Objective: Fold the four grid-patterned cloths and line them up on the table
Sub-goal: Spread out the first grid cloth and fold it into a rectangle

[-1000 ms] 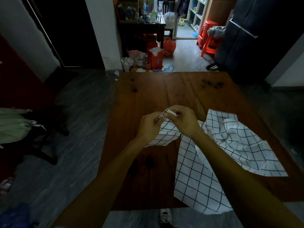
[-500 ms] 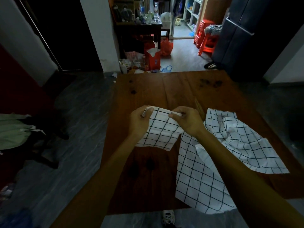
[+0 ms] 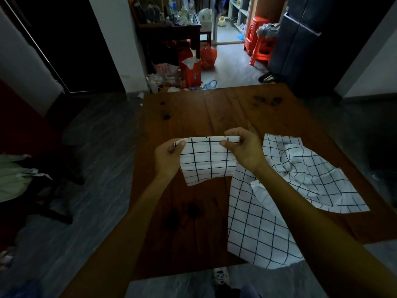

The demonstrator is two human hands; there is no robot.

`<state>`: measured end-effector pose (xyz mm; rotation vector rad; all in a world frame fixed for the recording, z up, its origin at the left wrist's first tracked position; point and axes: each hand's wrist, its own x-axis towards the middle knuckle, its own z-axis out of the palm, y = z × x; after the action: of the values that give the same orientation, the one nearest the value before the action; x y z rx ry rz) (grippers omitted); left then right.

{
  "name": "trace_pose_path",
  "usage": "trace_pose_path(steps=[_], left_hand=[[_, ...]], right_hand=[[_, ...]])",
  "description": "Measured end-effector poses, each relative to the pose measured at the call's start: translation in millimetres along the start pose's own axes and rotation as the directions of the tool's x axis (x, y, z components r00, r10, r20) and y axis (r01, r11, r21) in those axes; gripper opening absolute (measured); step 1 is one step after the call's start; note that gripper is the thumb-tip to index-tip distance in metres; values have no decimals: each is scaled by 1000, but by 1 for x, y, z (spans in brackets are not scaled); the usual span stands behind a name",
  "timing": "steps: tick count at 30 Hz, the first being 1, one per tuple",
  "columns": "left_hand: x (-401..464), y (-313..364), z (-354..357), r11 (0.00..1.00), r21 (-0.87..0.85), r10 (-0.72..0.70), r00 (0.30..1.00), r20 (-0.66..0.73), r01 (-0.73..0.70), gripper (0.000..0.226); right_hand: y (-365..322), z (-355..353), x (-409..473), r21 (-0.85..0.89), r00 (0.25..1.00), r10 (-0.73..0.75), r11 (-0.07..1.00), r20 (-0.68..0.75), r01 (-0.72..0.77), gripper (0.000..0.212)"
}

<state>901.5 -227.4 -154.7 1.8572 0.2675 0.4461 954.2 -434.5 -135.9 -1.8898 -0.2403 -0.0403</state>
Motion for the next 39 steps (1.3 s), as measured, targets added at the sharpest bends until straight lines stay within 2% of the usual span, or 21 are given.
trace_pose_path(steps=[9, 14, 18, 19, 21, 23, 26, 29, 32, 36, 39], left_hand=[[2, -1, 3, 999, -5, 49, 997, 52, -49, 23], [1, -1, 1, 996, -14, 88, 994, 67, -88, 17], [0, -2, 1, 997, -22, 79, 995, 53, -78, 19], [0, -2, 3, 997, -20, 80, 995, 55, -79, 20], [-1, 2, 8, 996, 3, 94, 993, 72, -94, 19], [-3, 7, 14, 993, 17, 118, 989, 85, -120, 18], [-5, 9, 16, 993, -14, 114, 989, 99, -113, 16], [-6, 1, 11, 996, 22, 78, 991, 111, -81, 13], [-9, -4, 10, 998, 37, 54, 993, 108, -58, 14], [-10, 1, 15, 987, 59, 142, 983, 116, -149, 14], [-10, 5, 17, 980, 81, 173, 978, 116, -183, 14]], right_hand=[[1, -9, -4, -21, 1000, 4, 1000, 7, -4, 7], [0, -14, -5, -38, 999, -25, 999, 24, 26, 2], [2, -16, -6, -168, 999, -46, 984, 27, 50, 2], [2, -14, -5, -265, 994, -108, 958, 26, 111, 8], [-2, -6, -4, -505, 961, -259, 818, 101, 274, 24], [-12, 9, -4, -579, 926, -319, 723, 204, 377, 27], [-24, 24, -2, -516, 906, -364, 746, 214, 421, 17], [-24, 23, 3, -450, 915, -367, 797, 165, 401, 14], [-20, 19, 4, -439, 915, -374, 805, 148, 400, 13], [-28, 27, -1, -346, 916, -343, 850, 208, 397, 21], [-34, 35, 0, -297, 891, -405, 841, 206, 451, 12]])
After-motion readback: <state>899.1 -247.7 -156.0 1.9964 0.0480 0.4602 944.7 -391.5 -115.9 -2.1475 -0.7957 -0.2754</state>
